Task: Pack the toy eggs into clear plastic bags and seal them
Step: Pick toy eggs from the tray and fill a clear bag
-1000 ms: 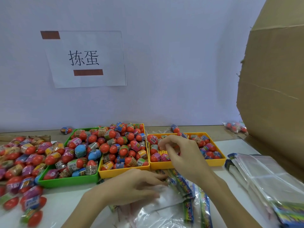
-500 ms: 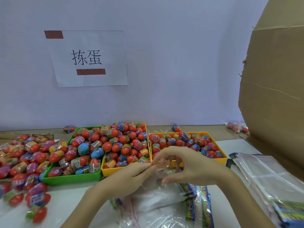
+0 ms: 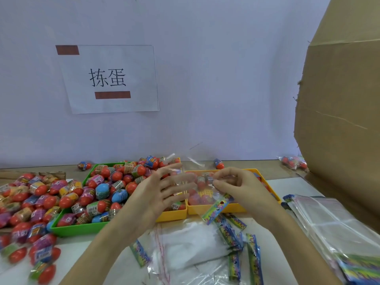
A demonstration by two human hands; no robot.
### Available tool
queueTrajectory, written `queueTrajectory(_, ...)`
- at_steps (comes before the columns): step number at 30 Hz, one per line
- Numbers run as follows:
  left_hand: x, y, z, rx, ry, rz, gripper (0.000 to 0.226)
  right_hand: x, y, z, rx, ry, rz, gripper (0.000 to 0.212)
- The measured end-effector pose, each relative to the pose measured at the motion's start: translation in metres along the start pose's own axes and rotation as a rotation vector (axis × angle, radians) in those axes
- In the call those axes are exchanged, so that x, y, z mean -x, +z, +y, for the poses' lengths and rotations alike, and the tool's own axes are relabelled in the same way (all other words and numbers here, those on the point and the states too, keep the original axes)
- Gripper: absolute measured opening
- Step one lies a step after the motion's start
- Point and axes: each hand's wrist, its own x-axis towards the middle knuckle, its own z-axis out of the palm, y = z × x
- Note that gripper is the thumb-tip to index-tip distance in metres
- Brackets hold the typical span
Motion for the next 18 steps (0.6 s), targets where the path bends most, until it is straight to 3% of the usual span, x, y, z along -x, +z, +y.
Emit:
queueTrajectory(3,-0.001,0.000,-0.016,-0.254,0.090,0.119,0.046,0.002,0.003,0.002,0.010,0.045,-0.145,0.007)
queueTrajectory(5,0.000,0.000,-0.022,-0.279,0.112,0.219,0.027,0.003,0.003,0.000,0.047,0.021,-0.257,0.018)
queueTrajectory(8,0.004,0.003,-0.014,-0.271,0.101,0.288,0.020,0.008,0.003,-0.008,0.086,-0.015,-0.354,0.030)
queueTrajectory(12,0.007,0.004,-0.008,-0.426,0.115,0.206,0.010,0.008,0.010,-0.010,0.040,-0.069,-0.311,0.035)
queueTrajectory(18,0.008,0.010,-0.008,-0.443,0.133,0.141,0.014,0.003,0.026,-0.003,-0.421,0.047,-0.242,0.029)
